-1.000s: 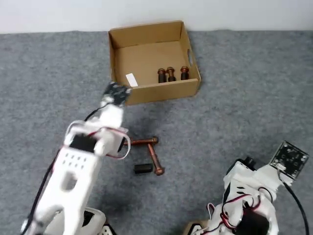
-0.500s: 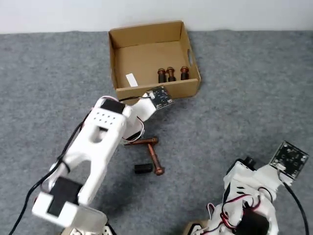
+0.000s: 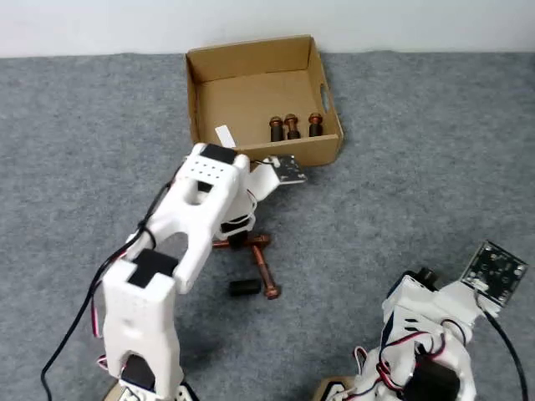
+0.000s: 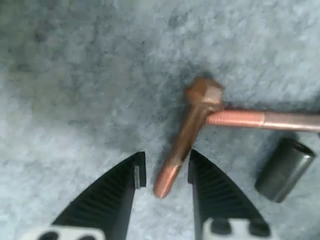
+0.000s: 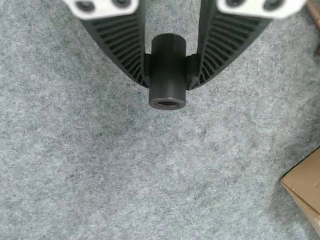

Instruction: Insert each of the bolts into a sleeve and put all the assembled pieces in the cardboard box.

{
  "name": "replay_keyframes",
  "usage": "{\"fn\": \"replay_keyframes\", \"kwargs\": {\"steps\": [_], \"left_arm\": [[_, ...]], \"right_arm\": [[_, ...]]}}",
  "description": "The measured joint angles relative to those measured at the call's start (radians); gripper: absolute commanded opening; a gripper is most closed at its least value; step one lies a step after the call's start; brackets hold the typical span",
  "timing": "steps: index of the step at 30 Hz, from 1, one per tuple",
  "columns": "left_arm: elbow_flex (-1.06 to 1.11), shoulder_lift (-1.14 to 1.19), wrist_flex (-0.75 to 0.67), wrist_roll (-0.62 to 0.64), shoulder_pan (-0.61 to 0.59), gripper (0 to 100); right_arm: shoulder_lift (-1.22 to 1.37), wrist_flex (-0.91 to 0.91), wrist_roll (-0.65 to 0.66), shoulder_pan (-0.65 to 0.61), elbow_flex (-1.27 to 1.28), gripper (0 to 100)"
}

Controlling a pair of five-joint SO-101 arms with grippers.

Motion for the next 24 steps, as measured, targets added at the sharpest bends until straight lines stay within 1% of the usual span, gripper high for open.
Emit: {"fn": "replay_keyframes", "kwargs": {"steps": [4,7,14,17,21,24], "left_arm": [[-0.078,0.068,0.017,0.000,0.038,15],[-0.140,0.106,0.025,-0.003,0.055,11],[-0.265,0.199,0.048,-0.003,0.063,9],[-0.292,0.226,0.049,-0.005,0.064,8],[-0.307,0.238,0.069,0.005,0.066,0],[-0.310,0.241,0.097,0.009,0.068,1]], "right_arm": [[0.000,0.000,0.003,0.000,0.000,0.8],[0.000,0.000,0.003,0.000,0.000,0.8],[0.000,0.000,0.003,0.000,0.000,0.8],[0.000,0.000,0.003,0.000,0.000,0.8],[0.000,0.000,0.003,0.000,0.000,0.8],[0.000,0.000,0.003,0.000,0.000,0.8]]}}
